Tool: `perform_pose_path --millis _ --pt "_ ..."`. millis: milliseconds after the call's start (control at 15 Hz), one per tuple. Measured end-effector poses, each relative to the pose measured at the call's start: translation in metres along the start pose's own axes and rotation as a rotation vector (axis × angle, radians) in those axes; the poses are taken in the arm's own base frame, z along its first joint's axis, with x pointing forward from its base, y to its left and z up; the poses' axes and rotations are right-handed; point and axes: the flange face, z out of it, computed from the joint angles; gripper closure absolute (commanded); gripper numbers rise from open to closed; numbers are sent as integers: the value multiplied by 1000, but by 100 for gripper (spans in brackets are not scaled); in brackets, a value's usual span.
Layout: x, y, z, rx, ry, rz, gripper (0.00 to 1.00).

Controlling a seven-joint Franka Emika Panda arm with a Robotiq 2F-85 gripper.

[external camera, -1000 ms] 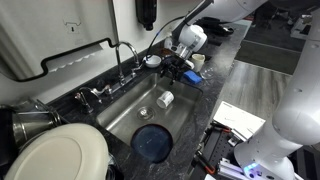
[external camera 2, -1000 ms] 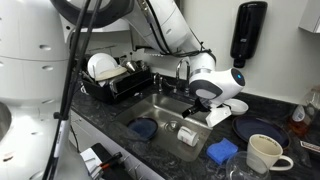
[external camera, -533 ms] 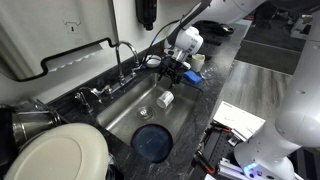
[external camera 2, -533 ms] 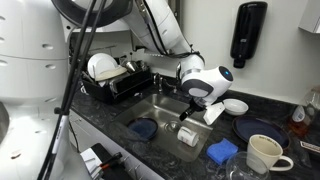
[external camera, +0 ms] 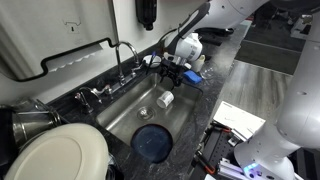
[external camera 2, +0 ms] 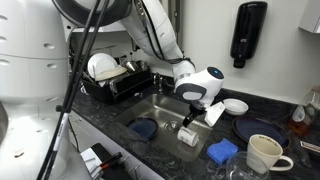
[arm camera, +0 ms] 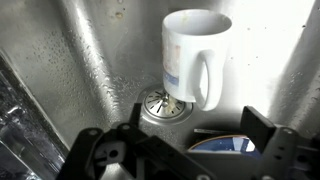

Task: Put the cup in the sink upright, then move it backwards

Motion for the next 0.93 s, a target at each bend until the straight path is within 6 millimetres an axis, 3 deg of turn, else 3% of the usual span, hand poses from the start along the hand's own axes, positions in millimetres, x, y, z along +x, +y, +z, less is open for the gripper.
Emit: perform_pose_path --millis 933 --pt "-12 -22 37 55 -4 44 1"
